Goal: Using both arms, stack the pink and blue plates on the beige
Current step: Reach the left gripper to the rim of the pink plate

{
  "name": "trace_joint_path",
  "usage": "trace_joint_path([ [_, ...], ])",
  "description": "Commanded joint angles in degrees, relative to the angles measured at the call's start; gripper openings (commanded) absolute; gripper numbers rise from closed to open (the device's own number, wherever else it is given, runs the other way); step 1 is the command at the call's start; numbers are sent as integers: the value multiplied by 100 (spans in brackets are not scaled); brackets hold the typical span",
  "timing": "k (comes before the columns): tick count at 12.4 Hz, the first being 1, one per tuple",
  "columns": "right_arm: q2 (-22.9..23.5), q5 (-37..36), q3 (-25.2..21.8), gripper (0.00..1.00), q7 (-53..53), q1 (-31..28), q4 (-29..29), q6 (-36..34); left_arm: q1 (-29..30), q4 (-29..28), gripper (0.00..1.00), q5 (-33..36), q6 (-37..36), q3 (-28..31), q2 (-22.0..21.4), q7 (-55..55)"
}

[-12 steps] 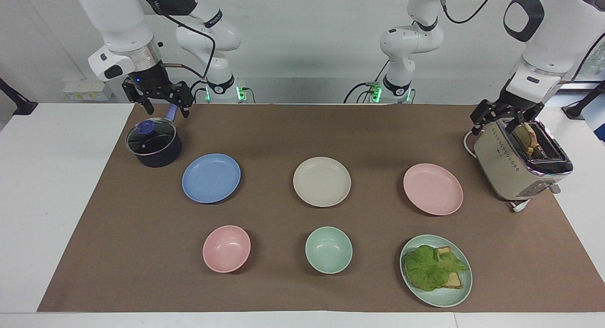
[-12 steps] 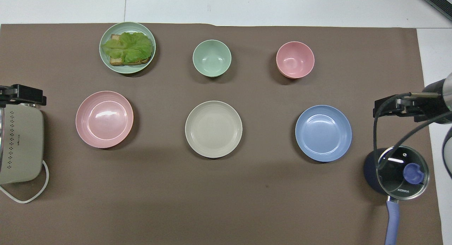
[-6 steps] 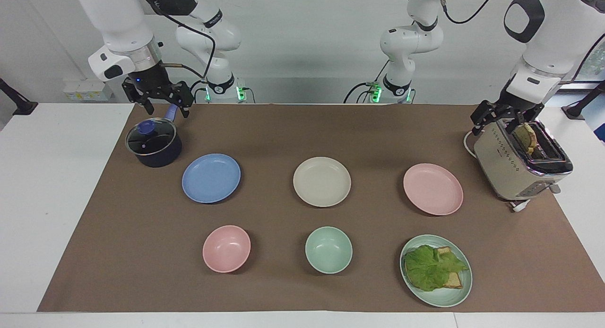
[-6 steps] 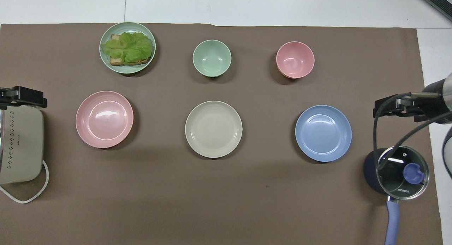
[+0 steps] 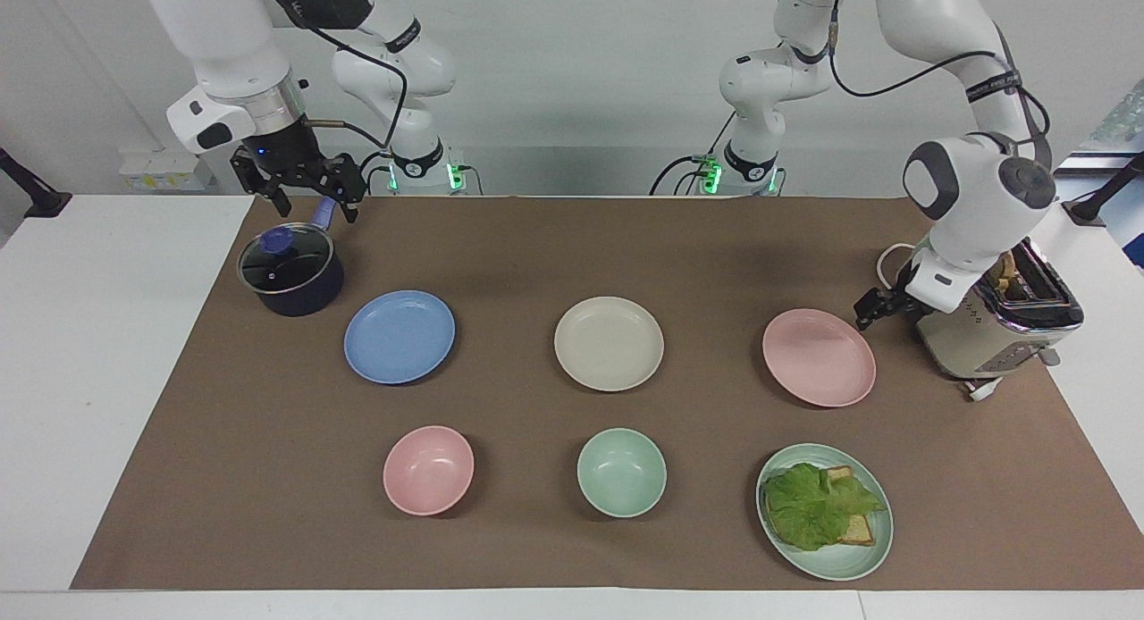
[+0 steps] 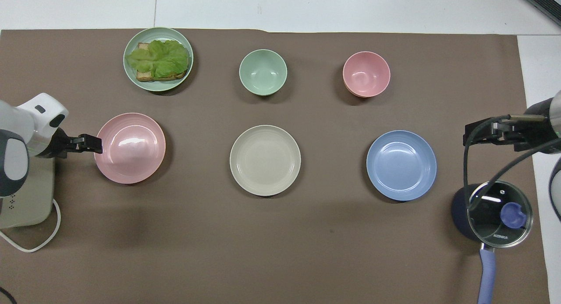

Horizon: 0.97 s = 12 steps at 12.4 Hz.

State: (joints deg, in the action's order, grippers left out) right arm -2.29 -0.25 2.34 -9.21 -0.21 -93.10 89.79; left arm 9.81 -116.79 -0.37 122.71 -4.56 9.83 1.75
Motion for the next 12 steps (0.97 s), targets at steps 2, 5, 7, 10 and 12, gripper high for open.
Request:
trace_joint_path([
  [2,-132,16,12,100,174,-58,-156,56,30,-465,100,89,569,-44,107,-122],
  [5,-132,8,12,100,174,-58,-156,56,21,-678,66,89,500,-45,-7,-402],
  [7,-132,16,12,100,174,-58,-156,56,30,-635,0,89,394,-45,-7,-438],
  [10,-132,16,12,100,174,-58,-156,56,21,-477,0,98,228,-44,45,-465],
  [12,-132,8,12,100,174,-58,-156,65,4,-214,0,98,-61,-45,80,-465],
])
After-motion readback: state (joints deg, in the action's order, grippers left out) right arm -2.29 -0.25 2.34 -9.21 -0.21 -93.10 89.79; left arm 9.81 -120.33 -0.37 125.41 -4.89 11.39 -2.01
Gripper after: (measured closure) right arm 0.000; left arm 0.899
